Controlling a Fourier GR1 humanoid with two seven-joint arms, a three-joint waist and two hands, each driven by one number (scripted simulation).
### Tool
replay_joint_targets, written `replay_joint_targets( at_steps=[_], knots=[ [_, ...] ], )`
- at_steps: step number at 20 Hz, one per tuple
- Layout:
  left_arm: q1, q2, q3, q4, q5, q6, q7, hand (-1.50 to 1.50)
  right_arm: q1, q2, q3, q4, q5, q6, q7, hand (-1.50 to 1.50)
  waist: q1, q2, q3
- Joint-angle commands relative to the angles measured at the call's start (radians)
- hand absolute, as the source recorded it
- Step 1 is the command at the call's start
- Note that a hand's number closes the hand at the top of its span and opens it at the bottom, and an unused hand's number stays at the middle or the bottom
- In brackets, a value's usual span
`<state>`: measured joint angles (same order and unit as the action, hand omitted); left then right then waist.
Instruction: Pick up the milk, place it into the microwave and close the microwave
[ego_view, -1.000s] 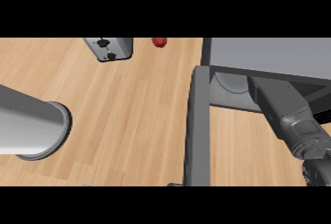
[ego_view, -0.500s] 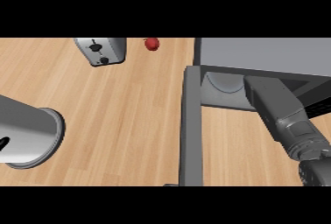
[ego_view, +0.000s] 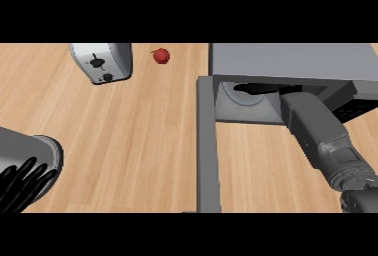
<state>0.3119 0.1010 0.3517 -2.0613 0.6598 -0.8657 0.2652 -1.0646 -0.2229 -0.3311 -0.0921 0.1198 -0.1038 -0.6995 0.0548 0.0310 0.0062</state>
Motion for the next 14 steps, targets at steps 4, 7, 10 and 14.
replay_joint_targets(
  at_steps=[4, 7, 10, 14],
  knots=[
    [-0.074, -0.062, -0.079, 0.085, -0.169, -0.067, -0.011, -1.50, 0.093, 0.075, -0.045, -0.039, -0.069, 0.205, -0.082, -1.50, -0.051, -0.026, -0.006],
    [-0.031, -0.082, -0.085, 0.054, -0.212, -0.114, -0.048, -1.50, 0.164, 0.115, -0.038, -0.076, -0.079, 0.219, -0.125, -1.50, -0.047, -0.030, -0.006],
    [0.001, -0.099, -0.130, 0.094, -0.338, -0.110, -0.140, -1.50, 0.249, 0.142, -0.018, -0.108, -0.082, 0.273, -0.146, -1.50, -0.071, -0.042, -0.008],
    [-0.046, -0.100, -0.218, 0.095, -0.425, -0.004, -0.135, -1.50, 0.364, 0.168, 0.034, -0.159, -0.054, 0.273, -0.146, -1.50, -0.094, -0.049, -0.009]
  ],
)
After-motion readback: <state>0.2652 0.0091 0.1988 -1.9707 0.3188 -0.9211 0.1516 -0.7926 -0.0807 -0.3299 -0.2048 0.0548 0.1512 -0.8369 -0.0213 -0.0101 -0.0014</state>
